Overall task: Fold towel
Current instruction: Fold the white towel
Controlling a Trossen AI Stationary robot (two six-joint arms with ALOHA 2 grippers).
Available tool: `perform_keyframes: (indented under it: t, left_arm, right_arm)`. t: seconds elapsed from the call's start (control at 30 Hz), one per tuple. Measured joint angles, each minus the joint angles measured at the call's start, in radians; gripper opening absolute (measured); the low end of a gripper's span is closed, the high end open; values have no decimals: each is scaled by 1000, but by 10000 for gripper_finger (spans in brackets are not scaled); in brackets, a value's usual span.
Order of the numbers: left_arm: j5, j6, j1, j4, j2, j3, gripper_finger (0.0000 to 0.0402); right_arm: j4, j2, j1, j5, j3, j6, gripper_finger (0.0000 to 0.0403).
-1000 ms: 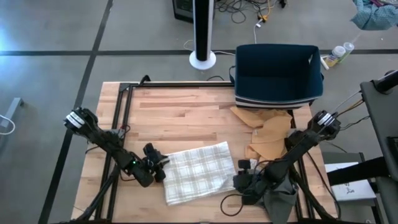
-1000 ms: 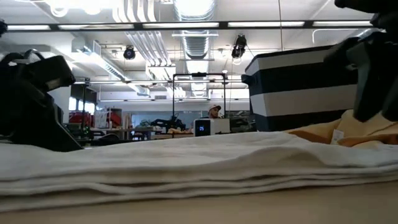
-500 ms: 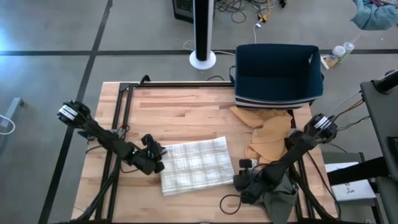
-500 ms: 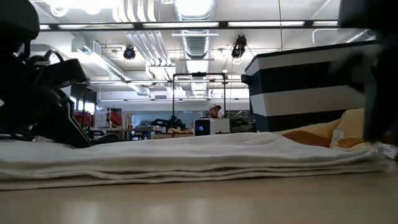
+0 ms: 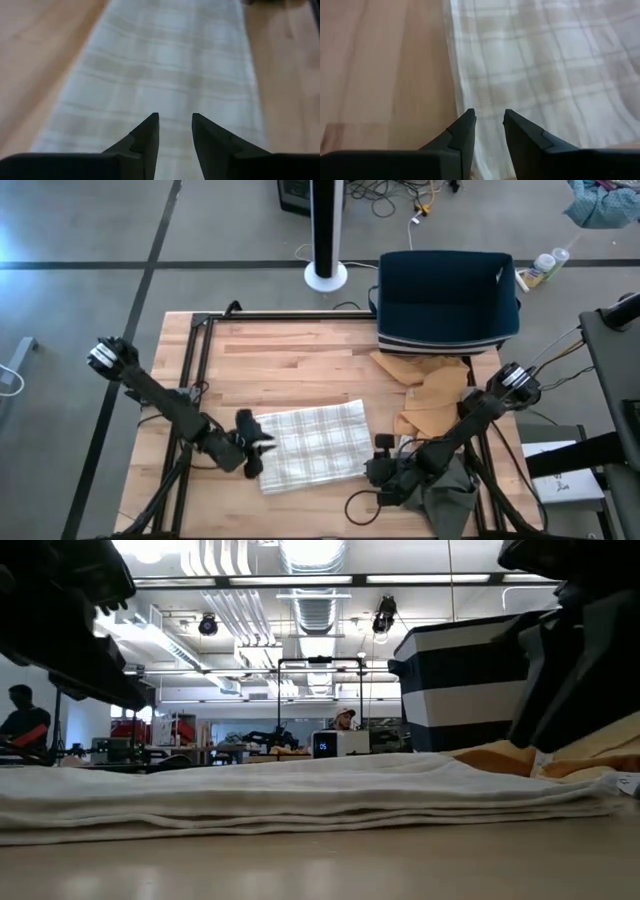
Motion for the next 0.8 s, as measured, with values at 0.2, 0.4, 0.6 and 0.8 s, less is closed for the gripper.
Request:
perform_keyframes:
  t: [0.2,0.4,0.6,0.8]
  left_arm:
    - [3,-118,-93,3,203,126,99]
    - [58,-194,-121,-26,433,230,90]
    - [65,-258,-131,-58,469,246,79]
    - [69,-253,-134,-206,292,191,79]
  right_arm:
    - [-3,11,-8,-14,-17,26,112]
    - [-4,30,-8,-75,-33,19,119]
    - [-118,16,-8,-82,-18,14,113]
    - [-135,-76,0,-58,22,-21,104]
